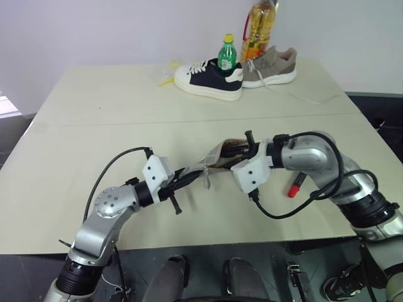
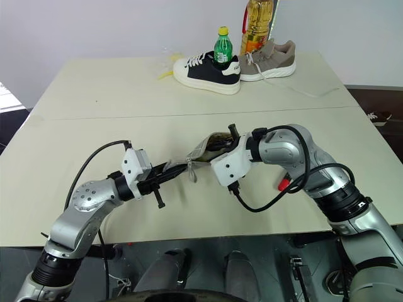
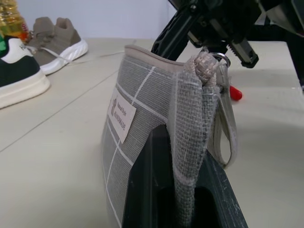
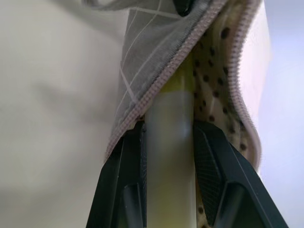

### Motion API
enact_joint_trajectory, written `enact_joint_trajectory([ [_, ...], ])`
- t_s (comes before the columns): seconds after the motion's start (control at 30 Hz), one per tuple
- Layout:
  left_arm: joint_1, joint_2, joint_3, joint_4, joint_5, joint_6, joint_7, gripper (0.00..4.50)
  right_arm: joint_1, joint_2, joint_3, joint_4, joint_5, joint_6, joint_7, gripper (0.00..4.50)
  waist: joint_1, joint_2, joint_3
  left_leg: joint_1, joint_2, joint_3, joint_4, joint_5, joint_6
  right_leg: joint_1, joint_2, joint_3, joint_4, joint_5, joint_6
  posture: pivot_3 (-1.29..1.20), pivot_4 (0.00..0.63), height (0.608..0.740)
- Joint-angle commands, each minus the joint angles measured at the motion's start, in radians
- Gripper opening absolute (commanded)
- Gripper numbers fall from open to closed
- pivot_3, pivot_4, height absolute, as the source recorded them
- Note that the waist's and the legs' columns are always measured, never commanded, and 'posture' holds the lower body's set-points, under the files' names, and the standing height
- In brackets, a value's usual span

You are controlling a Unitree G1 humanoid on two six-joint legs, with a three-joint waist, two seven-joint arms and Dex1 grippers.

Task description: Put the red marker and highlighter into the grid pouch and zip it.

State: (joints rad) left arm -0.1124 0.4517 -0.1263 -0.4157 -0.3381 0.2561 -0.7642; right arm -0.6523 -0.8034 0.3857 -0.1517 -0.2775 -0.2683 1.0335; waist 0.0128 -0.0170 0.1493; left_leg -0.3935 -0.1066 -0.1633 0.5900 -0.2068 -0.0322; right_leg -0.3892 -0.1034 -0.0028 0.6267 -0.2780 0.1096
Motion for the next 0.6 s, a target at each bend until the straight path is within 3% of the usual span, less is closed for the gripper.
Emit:
enact_joint_trajectory([
  [0.03, -0.011, 0.001, 0.010, -0.043, -0.010, -0.008, 0.009, 0.00, -0.024, 0.004, -0.057, 0.003, 0.043, 0.017, 0.001, 2.22, 0.000, 0.000, 0.000, 0.000, 0.000, 0.000, 0.000, 0.000, 0.000, 0.000, 0.000, 0.000, 0.000, 0.000, 0.000, 0.00, 0.150, 0.734],
  [0.1, -0.009, -0.004, 0.004, -0.032, 0.003, -0.018, 0.015, 0.00, -0.016, 0.004, -0.109, -0.003, 0.097, 0.091, 0.000, 3.15, 0.000, 0.000, 0.000, 0.000, 0.000, 0.000, 0.000, 0.000, 0.000, 0.000, 0.000, 0.000, 0.000, 0.000, 0.000, 0.00, 0.150, 0.734],
  [0.3, -0.023, -0.051, -0.023, 0.027, 0.047, -0.061, 0.049, 0.00, 0.070, -0.030, -0.302, -0.078, 0.291, 0.395, 0.012, 3.15, 0.006, 0.000, 0.000, 0.000, 0.000, -0.001, 0.000, 0.000, 0.000, 0.001, 0.000, 0.000, -0.001, 0.000, 0.000, 0.00, 0.150, 0.734],
  [0.4, -0.048, -0.080, -0.038, 0.077, 0.075, -0.091, 0.063, 0.00, 0.139, -0.057, -0.417, -0.124, 0.407, 0.636, 0.010, 3.15, 0.007, 0.000, 0.000, 0.000, 0.000, -0.001, 0.001, 0.000, 0.000, 0.001, -0.001, 0.000, -0.001, 0.000, 0.000, 0.00, 0.150, 0.734],
  [0.53, -0.098, -0.126, -0.072, 0.182, 0.133, -0.167, 0.080, 0.00, 0.273, -0.087, -0.555, -0.164, 0.475, 1.062, -0.081, 4.46, 0.016, 0.000, 0.000, -0.001, 0.000, -0.001, 0.001, 0.000, 0.000, 0.001, -0.002, 0.000, -0.001, 0.000, -0.001, 0.00, 0.150, 0.734],
  [0.6, -0.110, -0.149, -0.090, 0.232, 0.150, -0.206, 0.076, 0.00, 0.318, -0.078, -0.593, -0.211, 0.487, 1.311, -0.160, 4.46, 0.026, 0.000, 0.000, -0.001, 0.000, 0.000, 0.002, -0.001, 0.001, 0.001, -0.002, 0.000, -0.001, 0.000, -0.001, 0.00, 0.150, 0.734],
])
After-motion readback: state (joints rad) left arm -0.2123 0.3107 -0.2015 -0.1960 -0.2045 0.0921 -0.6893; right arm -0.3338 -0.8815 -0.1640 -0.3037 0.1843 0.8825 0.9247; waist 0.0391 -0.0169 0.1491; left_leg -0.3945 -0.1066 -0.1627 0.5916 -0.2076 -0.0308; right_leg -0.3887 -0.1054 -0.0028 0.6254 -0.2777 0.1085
